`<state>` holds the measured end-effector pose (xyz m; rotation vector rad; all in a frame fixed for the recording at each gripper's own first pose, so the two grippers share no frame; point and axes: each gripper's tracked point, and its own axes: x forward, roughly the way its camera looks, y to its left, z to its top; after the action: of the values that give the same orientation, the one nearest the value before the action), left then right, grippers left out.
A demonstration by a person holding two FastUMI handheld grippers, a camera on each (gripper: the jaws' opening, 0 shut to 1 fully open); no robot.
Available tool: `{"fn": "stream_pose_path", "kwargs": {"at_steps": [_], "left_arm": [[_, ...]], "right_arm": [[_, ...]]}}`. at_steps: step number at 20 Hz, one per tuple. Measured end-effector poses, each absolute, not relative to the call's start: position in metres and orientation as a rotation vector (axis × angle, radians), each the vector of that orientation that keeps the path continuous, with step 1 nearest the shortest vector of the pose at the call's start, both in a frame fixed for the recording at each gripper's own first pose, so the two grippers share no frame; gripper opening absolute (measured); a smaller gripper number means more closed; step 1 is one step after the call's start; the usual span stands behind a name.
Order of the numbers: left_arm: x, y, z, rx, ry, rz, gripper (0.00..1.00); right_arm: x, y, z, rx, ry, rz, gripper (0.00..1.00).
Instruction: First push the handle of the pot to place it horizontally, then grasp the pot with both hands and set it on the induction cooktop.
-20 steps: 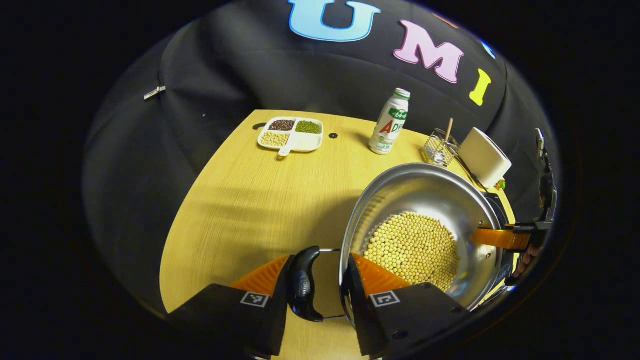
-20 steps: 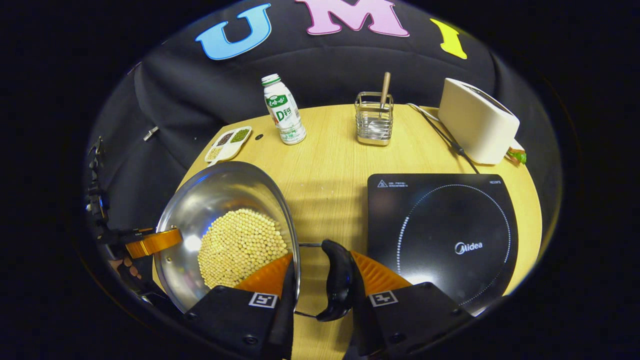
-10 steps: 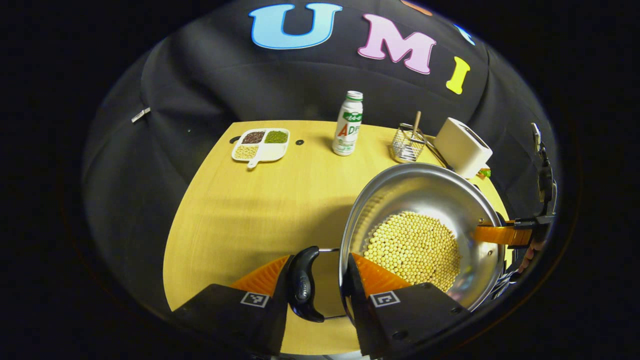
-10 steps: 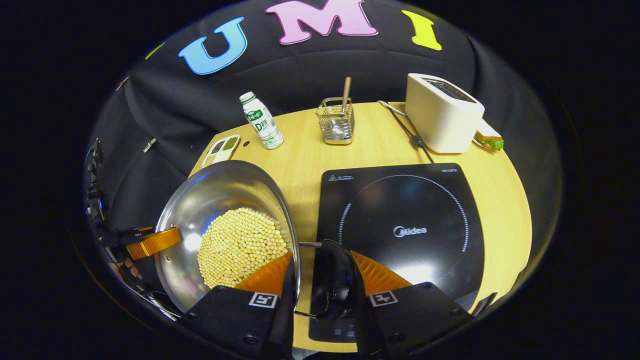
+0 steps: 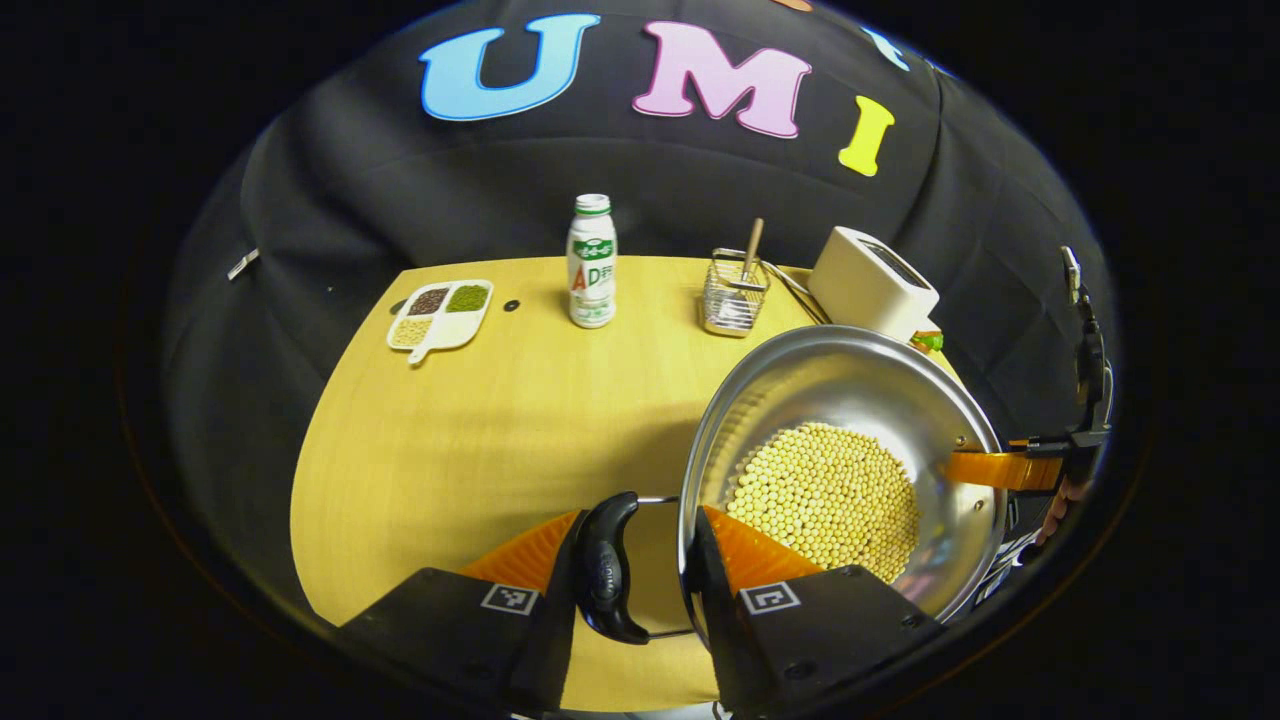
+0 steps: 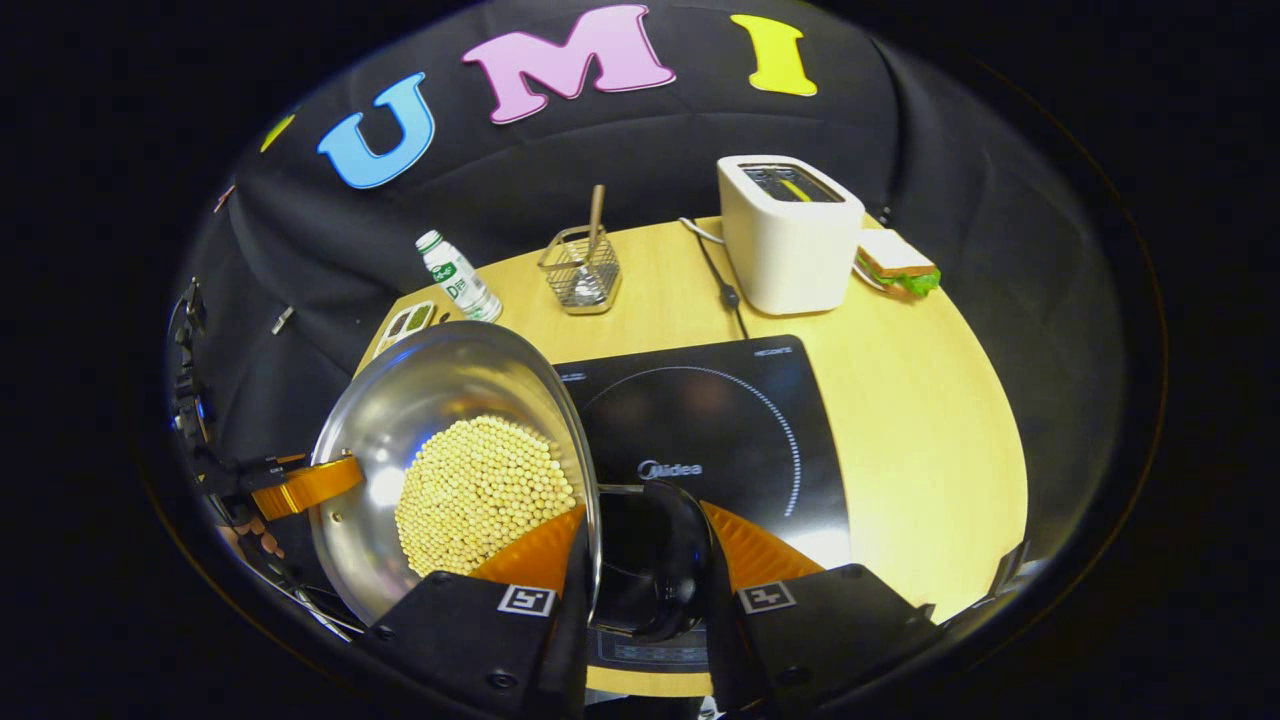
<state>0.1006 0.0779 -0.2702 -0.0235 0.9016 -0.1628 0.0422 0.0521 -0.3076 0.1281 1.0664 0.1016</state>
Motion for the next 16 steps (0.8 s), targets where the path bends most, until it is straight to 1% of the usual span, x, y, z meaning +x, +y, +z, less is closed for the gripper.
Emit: {"fn": "stream_pose_path", "kwargs": {"at_steps": [9, 16], "left_arm": [[0.122, 0.008, -0.283, -0.018, 0.908, -0.175, 0.58], [0.135, -0.022, -0.298, -0.017, 0.918, -0.158, 0.58]], "right_arm": [[0.067, -0.017, -0.315, 0.137, 1.069, 0.096, 0.51], [0.083, -0.047, -0.332, 0.146, 1.081, 0.105, 0.51]]}}
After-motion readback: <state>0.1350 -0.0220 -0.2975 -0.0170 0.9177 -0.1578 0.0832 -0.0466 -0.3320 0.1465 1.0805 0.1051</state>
